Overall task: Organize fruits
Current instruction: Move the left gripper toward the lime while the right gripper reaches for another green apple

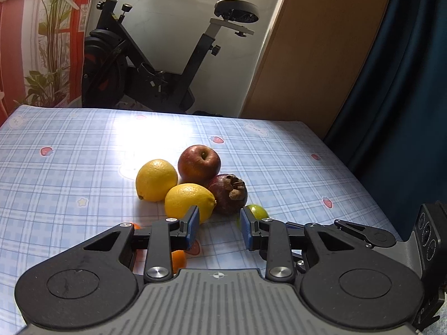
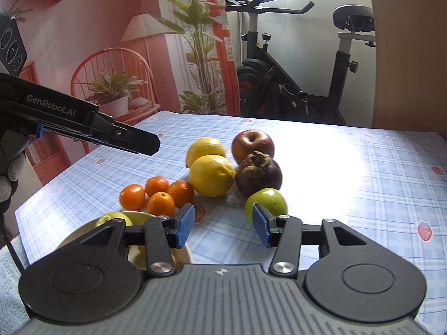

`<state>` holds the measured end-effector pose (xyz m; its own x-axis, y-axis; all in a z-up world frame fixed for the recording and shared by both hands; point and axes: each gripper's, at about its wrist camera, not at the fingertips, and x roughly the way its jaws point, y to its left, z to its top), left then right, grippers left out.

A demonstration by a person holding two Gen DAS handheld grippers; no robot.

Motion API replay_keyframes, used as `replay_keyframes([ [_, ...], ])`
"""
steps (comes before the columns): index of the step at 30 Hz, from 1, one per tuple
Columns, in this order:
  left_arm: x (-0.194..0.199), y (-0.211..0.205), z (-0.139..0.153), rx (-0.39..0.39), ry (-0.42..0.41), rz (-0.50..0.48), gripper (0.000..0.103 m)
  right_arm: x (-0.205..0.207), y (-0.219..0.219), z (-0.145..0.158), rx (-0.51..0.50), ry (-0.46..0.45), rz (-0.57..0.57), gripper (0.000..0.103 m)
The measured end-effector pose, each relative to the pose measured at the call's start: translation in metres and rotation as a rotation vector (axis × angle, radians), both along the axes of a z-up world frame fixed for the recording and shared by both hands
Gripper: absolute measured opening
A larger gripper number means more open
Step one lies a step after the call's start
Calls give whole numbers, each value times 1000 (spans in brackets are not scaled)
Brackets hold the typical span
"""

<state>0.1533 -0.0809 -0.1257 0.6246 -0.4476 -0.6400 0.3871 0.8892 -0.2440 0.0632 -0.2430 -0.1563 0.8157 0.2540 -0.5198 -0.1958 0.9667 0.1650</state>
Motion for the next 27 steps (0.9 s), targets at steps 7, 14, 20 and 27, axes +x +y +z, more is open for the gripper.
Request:
replay_keyframes([
  [7, 22, -34, -16, -16, 67, -30, 33, 10, -21, -19, -11, 3, -26, 50],
  [14, 39, -53, -31, 4, 100, -42, 33, 21, -20, -30, -47, 14, 20, 50],
  [20, 48, -61, -38, 2, 130, -45, 33, 32, -23, -37, -31, 45, 34, 50],
  [27, 55, -66, -46, 20, 145, -57, 33, 42, -20, -39, -33, 54, 51, 50],
])
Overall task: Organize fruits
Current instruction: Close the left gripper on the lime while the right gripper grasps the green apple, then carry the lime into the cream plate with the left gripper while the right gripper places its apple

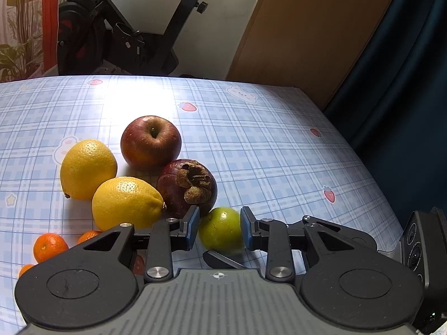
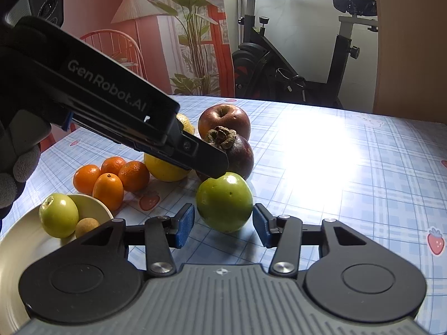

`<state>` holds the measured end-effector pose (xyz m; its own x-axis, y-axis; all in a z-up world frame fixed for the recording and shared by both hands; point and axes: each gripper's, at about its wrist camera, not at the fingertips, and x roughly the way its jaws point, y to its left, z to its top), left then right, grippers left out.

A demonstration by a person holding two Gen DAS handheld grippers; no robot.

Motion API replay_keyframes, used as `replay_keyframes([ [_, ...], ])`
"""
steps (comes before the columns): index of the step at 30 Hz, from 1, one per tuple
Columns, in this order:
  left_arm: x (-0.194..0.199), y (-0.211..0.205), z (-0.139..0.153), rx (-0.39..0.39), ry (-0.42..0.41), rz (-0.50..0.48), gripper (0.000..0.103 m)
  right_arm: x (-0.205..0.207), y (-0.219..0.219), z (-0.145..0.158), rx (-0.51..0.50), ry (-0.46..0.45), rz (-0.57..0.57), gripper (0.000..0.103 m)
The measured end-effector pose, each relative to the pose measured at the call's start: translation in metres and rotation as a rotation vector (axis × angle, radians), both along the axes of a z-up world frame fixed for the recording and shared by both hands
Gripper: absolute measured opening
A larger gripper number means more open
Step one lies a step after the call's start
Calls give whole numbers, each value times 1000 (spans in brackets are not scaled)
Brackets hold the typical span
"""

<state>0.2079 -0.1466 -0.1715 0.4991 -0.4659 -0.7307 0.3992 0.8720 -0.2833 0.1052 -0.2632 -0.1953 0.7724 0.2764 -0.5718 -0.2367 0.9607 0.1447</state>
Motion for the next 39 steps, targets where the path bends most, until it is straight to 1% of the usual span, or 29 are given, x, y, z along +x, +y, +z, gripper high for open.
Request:
replay_keyframes([
  [3, -1, -3, 0, 6, -15, -14, 33, 4, -1, -1, 10, 6, 9, 50],
  [8, 0, -5, -4, 3, 2, -26, 33, 4, -5, -4, 44, 23, 14, 50],
  [12, 0, -6, -8, 1, 14, -33, 33, 4, -4, -4, 44, 26, 11, 51],
  [19, -1, -5, -14, 0, 19, -22, 34, 4, -16, -5, 125, 35, 1, 50],
  [23, 0, -7, -14, 2, 12, -20, 35, 3, -16, -5, 119, 35, -1, 50],
  [28, 0, -5, -13, -4, 23, -24, 35, 2, -15, -4, 107, 29, -2, 48],
  [31, -2, -5, -11, 6, 22, -33, 34, -1, -13, -4, 101, 19, 9, 48],
  [36, -10, 0, -6, -6, 6, -37, 34, -11, -8, 0, 84, -28, 18, 48],
  [39, -17, 3, -1, -10, 8, -46, 34, -20, -4, 4, 82, -39, 19, 48],
])
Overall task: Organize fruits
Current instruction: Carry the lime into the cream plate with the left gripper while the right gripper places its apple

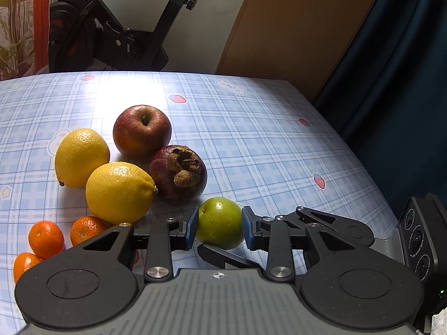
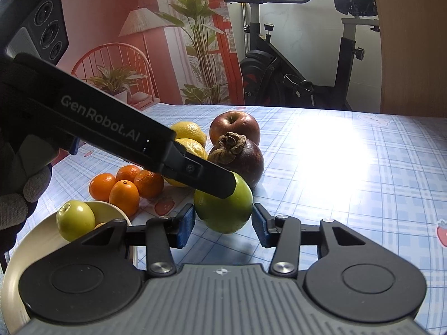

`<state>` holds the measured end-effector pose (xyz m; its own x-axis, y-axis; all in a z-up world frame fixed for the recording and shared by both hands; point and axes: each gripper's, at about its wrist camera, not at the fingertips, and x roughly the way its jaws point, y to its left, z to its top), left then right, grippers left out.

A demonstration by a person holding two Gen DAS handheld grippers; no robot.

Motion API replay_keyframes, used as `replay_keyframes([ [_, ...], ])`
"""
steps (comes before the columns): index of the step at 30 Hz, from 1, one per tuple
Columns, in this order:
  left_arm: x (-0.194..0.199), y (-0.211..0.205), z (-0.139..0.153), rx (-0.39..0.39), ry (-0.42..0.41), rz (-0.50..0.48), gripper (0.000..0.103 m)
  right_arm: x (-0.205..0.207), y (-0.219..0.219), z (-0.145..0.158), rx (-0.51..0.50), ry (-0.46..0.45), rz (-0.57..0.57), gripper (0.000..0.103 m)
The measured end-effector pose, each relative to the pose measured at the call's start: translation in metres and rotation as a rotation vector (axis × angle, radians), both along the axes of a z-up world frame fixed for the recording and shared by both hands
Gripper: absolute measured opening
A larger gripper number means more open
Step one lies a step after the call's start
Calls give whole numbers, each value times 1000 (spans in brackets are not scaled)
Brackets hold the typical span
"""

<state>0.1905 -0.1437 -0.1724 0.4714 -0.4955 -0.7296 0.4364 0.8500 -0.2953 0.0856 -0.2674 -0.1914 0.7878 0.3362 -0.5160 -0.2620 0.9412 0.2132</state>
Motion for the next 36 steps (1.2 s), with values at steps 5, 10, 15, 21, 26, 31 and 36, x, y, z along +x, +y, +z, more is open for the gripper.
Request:
replay_keyframes([
  [5, -15, 15, 14, -37, 9, 22, 34, -15, 12, 17, -6, -10, 7, 48],
  [10, -37, 31, 28, -61, -12, 23, 34, -28, 23, 34, 21, 0, 24, 48],
  [15, -53, 45, 24, -91, 20, 37, 34, -44, 40, 40, -4, 40, 33, 48],
  [21, -71, 57, 10, -119, 68, 41, 34, -59, 54, 36, -12, 124, 20, 48],
  [26, -78, 64, -4, -124, 93, 47, 34, -63, 65, 30, -33, 177, 18, 48],
  [31, -79, 75, -7, -147, 107, 63, 35, -63, 77, 31, -77, 184, 25, 48],
  [36, -81, 84, -11, -157, 130, 69, 35, -60, 91, 29, -141, 198, 50, 47],
])
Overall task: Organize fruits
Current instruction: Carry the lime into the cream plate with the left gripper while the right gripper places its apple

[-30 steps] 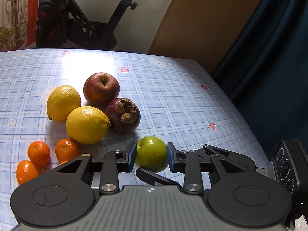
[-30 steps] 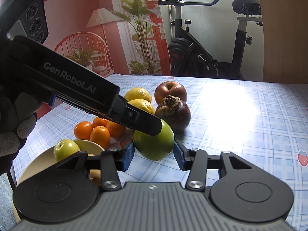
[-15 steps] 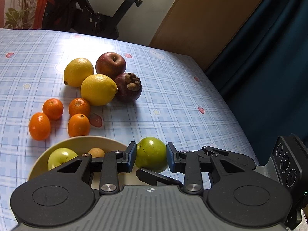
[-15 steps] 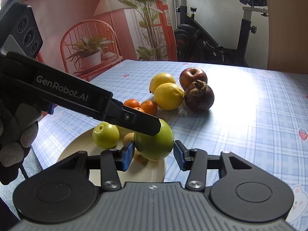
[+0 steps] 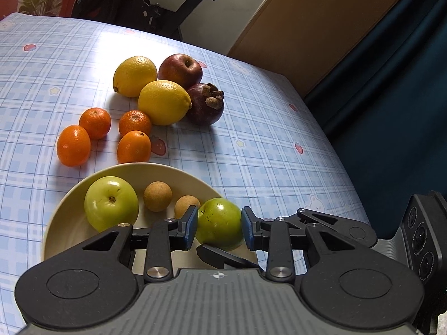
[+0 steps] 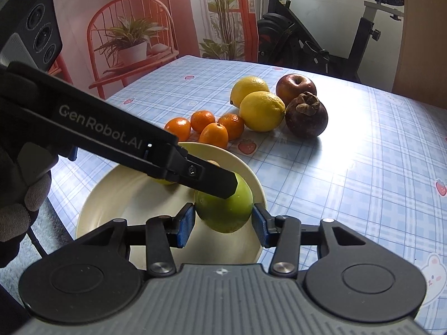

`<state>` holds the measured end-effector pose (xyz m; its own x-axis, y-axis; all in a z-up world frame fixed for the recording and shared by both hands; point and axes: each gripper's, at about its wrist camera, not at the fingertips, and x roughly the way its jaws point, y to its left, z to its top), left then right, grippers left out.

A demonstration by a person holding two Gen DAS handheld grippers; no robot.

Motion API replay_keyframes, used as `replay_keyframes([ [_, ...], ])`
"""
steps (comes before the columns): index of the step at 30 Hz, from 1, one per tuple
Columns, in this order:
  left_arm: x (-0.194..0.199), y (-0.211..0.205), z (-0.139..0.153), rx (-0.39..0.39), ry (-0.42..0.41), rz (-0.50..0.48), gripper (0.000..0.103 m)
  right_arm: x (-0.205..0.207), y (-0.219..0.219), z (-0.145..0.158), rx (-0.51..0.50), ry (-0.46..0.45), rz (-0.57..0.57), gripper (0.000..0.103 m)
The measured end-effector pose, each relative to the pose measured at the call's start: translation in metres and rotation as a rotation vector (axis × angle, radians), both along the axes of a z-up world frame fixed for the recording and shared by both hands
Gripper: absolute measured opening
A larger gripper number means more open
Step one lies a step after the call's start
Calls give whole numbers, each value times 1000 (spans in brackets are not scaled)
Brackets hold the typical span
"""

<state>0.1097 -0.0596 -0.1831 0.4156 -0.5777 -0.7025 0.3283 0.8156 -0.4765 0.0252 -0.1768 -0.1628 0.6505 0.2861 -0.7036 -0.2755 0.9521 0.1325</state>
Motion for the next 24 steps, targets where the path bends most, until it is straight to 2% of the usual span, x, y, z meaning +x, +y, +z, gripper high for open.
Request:
replay_keyframes([
  [10, 5, 3, -11, 5, 18, 37, 35, 10, 2, -14, 15, 16, 9, 48],
  [24, 20, 5, -10, 27, -7, 78, 34, 25, 2, -18, 24, -29, 24, 47],
])
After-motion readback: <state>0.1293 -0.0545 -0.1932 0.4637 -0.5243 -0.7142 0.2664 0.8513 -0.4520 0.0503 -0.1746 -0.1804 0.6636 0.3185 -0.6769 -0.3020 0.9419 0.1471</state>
